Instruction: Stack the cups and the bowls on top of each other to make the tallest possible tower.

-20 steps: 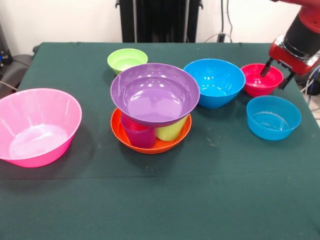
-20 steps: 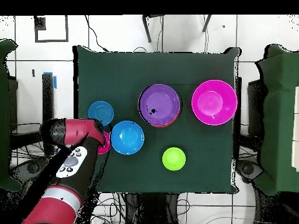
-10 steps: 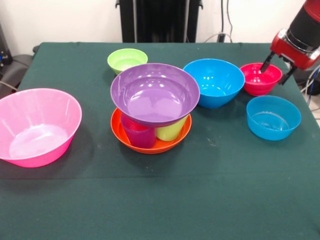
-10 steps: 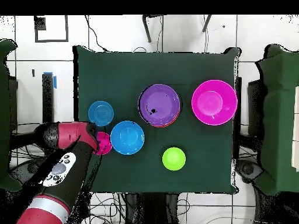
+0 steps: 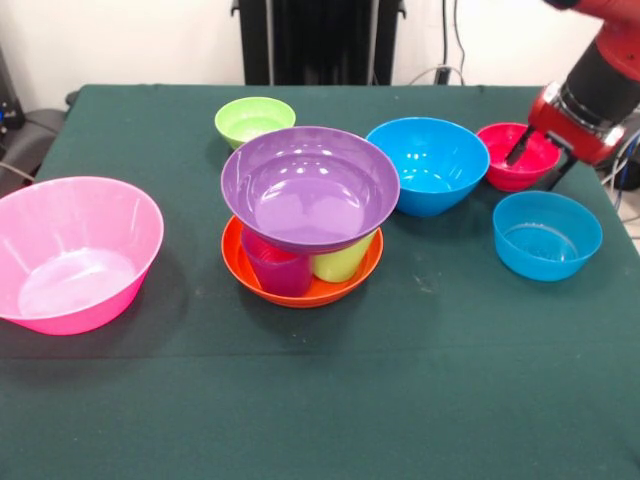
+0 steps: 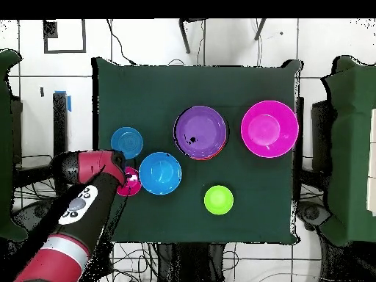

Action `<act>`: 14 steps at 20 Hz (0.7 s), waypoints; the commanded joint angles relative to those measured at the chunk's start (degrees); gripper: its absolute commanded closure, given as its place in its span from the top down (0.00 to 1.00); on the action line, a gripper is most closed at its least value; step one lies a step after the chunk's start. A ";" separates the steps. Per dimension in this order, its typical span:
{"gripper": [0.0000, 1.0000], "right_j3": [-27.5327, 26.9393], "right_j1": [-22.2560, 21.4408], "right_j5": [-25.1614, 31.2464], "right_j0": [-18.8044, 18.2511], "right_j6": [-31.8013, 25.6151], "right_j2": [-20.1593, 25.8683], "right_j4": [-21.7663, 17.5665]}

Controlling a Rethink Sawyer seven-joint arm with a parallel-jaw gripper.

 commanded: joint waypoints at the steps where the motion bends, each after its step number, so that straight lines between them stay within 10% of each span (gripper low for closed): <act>1: 1.00 -6.54 9.01 -6.41 0.97 13.05 3.24 1.31; 6: 1.00 -7.26 9.78 -4.31 1.26 12.73 3.42 1.98; 7: 0.00 -7.44 9.72 -2.96 1.34 12.37 3.22 2.30; 14: 0.00 -4.23 4.90 1.44 -0.86 10.57 6.78 4.64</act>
